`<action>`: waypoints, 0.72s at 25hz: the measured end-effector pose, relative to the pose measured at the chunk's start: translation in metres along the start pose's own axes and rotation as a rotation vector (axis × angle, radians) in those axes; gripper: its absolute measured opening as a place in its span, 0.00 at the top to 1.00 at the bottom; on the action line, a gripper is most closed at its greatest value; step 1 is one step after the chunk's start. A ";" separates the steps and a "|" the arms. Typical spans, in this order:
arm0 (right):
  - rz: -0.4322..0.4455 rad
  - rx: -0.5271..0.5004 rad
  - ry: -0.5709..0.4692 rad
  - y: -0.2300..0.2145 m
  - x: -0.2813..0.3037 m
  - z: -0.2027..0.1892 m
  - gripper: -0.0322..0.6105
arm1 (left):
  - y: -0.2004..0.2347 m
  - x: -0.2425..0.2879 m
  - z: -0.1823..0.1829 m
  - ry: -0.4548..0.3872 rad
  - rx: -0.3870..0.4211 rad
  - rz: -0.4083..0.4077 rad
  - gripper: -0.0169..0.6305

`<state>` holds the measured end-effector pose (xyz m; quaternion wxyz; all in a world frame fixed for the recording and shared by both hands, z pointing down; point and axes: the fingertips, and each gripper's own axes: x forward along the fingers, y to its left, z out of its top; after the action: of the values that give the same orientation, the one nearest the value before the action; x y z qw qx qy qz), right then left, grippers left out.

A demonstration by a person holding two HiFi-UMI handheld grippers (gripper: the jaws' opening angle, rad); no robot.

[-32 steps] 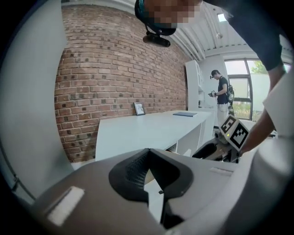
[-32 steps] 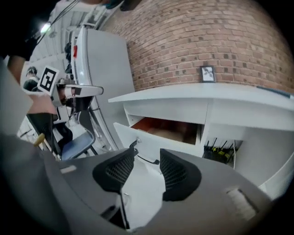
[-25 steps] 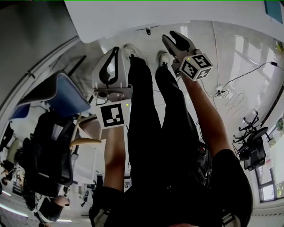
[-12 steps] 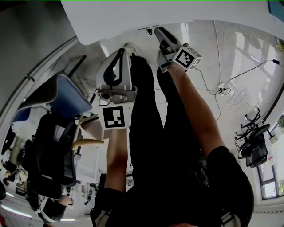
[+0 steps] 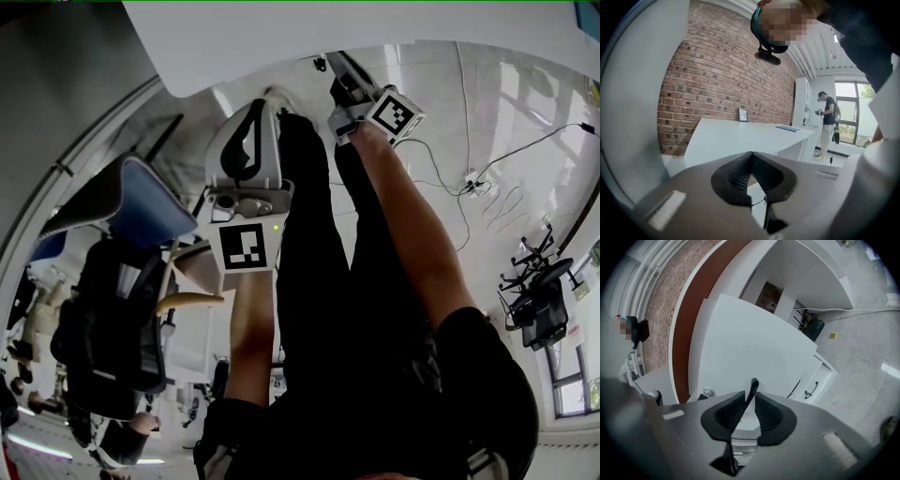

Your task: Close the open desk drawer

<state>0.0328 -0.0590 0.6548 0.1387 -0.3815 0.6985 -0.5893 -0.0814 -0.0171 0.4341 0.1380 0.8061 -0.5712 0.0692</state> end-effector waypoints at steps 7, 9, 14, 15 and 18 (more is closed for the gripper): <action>-0.016 0.088 -0.023 -0.002 -0.004 -0.003 0.87 | 0.000 0.000 0.000 0.002 -0.008 -0.007 0.95; -0.016 0.088 -0.019 -0.001 -0.003 -0.002 0.87 | 0.000 0.000 0.001 -0.001 -0.008 -0.007 0.95; -0.004 0.073 -0.001 0.001 -0.002 -0.001 0.88 | -0.001 0.000 0.000 0.001 -0.010 -0.006 0.95; -0.006 0.074 0.002 0.001 -0.002 -0.001 0.88 | -0.001 0.000 0.000 0.000 -0.010 -0.005 0.95; 0.020 0.062 -0.004 0.008 -0.001 0.003 0.88 | -0.002 0.000 0.001 -0.005 -0.015 -0.011 0.95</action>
<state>0.0326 -0.0598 0.6463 0.1576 -0.3710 0.6836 -0.6085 -0.0793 -0.0170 0.4325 0.1432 0.8084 -0.5676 0.0621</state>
